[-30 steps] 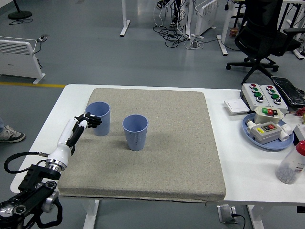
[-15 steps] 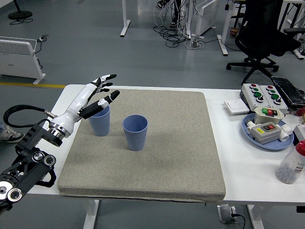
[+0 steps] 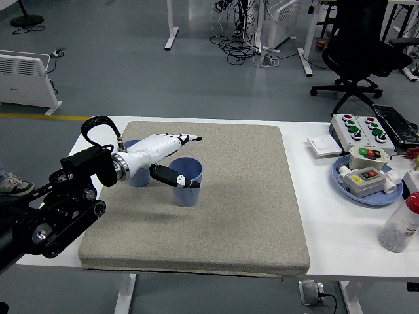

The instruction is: Push cup pick cup insert cup

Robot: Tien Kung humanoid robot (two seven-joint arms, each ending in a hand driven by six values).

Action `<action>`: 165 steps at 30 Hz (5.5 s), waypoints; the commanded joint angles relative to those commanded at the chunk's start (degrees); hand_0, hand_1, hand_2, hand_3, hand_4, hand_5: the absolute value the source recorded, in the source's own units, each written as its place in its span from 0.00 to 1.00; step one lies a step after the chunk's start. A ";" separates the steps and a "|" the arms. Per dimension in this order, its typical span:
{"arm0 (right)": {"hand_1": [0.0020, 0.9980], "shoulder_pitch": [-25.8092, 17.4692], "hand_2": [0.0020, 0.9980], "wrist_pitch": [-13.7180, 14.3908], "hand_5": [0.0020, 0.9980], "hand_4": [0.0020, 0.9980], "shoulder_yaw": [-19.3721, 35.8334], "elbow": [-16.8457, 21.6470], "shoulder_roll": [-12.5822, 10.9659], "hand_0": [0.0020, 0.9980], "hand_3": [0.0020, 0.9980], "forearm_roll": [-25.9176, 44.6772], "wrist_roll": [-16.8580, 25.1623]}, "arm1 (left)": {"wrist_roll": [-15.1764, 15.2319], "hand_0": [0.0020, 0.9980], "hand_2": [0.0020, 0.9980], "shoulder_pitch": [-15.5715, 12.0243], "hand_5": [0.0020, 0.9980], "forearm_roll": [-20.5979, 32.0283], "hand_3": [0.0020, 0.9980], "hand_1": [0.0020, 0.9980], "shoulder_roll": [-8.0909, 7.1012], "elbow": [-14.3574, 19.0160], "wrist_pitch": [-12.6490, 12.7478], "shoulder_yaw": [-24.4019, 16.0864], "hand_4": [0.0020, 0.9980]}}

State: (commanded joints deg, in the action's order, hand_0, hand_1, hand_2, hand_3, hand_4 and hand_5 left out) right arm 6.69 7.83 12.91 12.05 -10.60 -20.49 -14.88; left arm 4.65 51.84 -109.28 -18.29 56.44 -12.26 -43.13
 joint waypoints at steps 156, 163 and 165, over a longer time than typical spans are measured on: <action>0.61 0.56 0.69 -0.02 0.54 0.20 -0.09 0.11 -0.16 0.71 0.62 -0.34 0.04 | -3.56 0.68 0.77 -0.70 0.93 16.80 0.76 0.73 -3.86 -8.45 14.00 -19.60 0.67; 0.61 0.44 0.69 0.12 0.54 0.20 -0.17 0.07 0.00 0.71 0.62 0.00 0.20 | -3.99 0.63 0.69 -11.39 1.00 33.32 0.63 0.67 -1.58 1.53 22.53 -28.48 0.56; 0.61 0.40 0.69 0.15 0.54 0.20 -0.19 0.05 0.01 0.71 0.62 0.06 0.24 | -4.02 0.64 0.69 -14.88 1.00 37.78 0.67 0.67 -0.87 4.52 21.51 -30.71 0.54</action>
State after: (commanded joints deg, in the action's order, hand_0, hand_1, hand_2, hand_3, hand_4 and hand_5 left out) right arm 7.10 7.98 12.72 12.10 -10.59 -20.42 -14.64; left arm 0.64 36.96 -71.50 -19.15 60.95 9.25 -73.84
